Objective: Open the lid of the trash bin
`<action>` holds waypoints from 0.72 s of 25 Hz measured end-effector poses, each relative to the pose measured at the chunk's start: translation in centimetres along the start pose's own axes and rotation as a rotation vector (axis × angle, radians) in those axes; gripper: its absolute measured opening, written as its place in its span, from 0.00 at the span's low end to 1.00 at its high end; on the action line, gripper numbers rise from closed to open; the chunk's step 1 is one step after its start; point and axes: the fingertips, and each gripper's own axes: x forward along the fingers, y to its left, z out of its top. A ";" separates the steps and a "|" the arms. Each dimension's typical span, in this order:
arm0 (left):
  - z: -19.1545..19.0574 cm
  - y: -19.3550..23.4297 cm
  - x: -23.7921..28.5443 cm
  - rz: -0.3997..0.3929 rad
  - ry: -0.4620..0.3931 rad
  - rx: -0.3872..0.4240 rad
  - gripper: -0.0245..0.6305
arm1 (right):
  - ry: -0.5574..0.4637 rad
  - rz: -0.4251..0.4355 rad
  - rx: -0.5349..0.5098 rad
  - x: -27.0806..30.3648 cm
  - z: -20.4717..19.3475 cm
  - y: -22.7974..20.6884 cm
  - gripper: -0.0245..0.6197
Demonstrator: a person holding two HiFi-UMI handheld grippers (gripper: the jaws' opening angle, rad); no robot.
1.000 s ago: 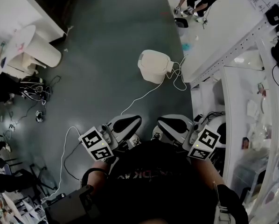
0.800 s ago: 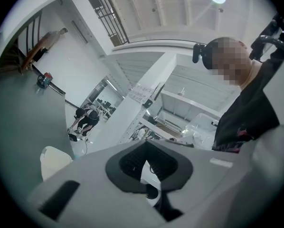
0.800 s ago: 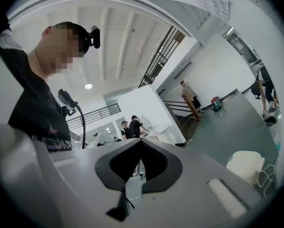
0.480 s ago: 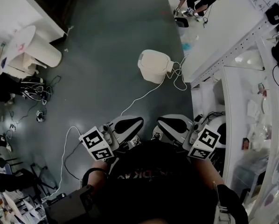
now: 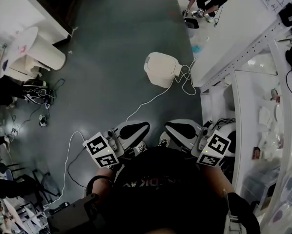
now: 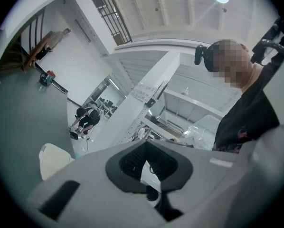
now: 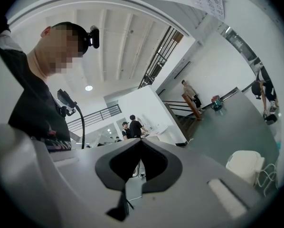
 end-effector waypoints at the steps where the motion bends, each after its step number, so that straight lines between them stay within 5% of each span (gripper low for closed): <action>1: 0.0 0.1 0.2 0.004 -0.002 -0.002 0.04 | 0.001 0.003 0.001 -0.1 0.1 -0.2 0.05; 18: 0.1 1.4 4.0 0.093 -0.017 -0.020 0.04 | -0.001 0.037 0.040 -3.3 1.9 -3.8 0.05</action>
